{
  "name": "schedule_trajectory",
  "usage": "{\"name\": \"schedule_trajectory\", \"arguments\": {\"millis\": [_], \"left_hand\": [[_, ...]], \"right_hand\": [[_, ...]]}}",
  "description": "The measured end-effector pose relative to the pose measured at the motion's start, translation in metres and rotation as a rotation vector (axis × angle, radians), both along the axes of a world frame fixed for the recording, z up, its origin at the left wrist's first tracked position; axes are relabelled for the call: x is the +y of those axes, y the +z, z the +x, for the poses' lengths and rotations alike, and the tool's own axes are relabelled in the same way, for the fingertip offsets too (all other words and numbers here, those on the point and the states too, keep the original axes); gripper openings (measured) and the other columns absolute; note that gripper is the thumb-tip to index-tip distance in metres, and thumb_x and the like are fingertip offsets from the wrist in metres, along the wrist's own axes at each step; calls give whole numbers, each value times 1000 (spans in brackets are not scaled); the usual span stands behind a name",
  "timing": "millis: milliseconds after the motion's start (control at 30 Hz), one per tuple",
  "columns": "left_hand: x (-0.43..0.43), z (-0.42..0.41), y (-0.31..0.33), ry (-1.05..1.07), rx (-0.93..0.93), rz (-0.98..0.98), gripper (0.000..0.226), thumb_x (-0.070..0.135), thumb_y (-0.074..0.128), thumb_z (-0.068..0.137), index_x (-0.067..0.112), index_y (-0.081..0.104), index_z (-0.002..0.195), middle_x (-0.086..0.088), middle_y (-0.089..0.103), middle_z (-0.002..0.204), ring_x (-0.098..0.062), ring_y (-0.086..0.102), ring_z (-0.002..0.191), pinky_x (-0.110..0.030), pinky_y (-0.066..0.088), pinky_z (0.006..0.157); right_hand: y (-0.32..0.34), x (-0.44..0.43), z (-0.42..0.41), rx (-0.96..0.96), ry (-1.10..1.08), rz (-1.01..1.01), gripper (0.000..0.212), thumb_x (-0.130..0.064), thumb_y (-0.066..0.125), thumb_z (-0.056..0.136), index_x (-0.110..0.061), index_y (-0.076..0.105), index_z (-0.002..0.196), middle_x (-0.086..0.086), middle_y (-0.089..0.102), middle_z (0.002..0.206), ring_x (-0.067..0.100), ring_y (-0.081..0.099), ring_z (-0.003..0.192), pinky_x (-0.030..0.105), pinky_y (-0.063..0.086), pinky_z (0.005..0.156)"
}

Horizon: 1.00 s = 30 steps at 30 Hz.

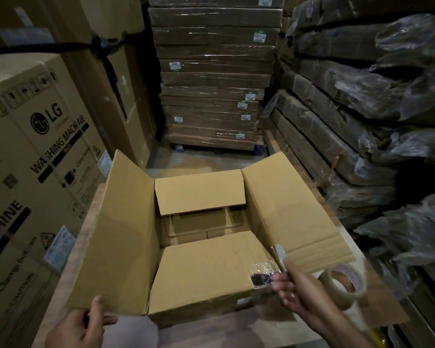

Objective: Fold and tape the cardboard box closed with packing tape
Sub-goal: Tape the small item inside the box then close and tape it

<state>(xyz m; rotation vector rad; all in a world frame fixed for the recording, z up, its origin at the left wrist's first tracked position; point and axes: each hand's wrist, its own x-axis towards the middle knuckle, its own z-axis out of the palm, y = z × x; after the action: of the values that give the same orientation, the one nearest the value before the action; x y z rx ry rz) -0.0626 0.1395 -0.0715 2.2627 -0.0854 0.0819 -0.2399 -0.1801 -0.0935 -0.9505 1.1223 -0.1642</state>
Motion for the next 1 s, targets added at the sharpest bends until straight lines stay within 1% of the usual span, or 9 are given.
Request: {"name": "schedule_trajectory", "arguments": {"millis": [33,100,167,233,467,633,700,800,1000], "left_hand": [[0,0,-2,6,-2,8,34,51,46,86,38,60,58,29,63,53,-2,62,56,-28,50,53],[0,3,-5,-1,-3,29,37,42,56,94,35,62,59,28,62,50,-5,63,55,-26,49,58],[-1,4,-4,-25,-8,58,40,26,56,96,39,59,58,26,63,50,-3,62,60,-24,48,58],[0,4,0,-49,7,71,42,22,56,95,35,61,55,26,63,52,2,61,68,-21,46,63],[4,4,2,-54,62,61,37,19,58,94,24,66,58,19,66,52,4,61,73,-23,45,68],[4,3,4,-37,97,62,36,19,57,94,18,68,60,15,67,51,-9,63,56,-35,52,66],[3,1,6,-6,103,40,35,18,57,94,21,66,61,15,67,50,-9,63,55,-39,54,69],[1,1,7,7,110,29,36,19,56,95,26,64,61,15,67,51,-14,66,59,-44,55,72],[1,0,6,35,149,11,36,23,54,96,27,64,61,13,68,52,-16,68,65,-49,56,76]], "right_hand": [[6,3,12,-60,46,-54,41,-37,51,97,-2,65,82,15,68,68,15,59,44,20,44,38],[12,2,37,-46,172,-415,32,-33,53,97,-4,68,96,14,72,84,18,66,66,20,51,53],[8,-9,63,141,382,-904,31,-35,55,95,-12,65,113,6,72,97,19,66,86,24,52,71],[2,-21,86,362,609,-1130,37,-39,51,96,-14,58,122,5,67,109,19,62,96,28,49,78],[-5,-43,139,662,893,-1073,29,-36,55,94,-9,64,99,9,65,99,24,63,95,32,53,79],[1,-60,148,662,804,-1035,43,-42,58,91,-1,67,97,11,66,94,28,64,88,28,50,73],[12,-65,138,585,686,-1101,52,-50,56,91,1,68,93,13,68,91,29,65,88,34,53,75],[32,-69,108,316,550,-1115,59,-62,60,81,-5,67,66,6,67,63,21,62,61,38,55,65],[58,-43,13,-154,550,-1163,51,-68,73,64,-17,62,65,5,61,60,22,59,55,41,50,50]]}}
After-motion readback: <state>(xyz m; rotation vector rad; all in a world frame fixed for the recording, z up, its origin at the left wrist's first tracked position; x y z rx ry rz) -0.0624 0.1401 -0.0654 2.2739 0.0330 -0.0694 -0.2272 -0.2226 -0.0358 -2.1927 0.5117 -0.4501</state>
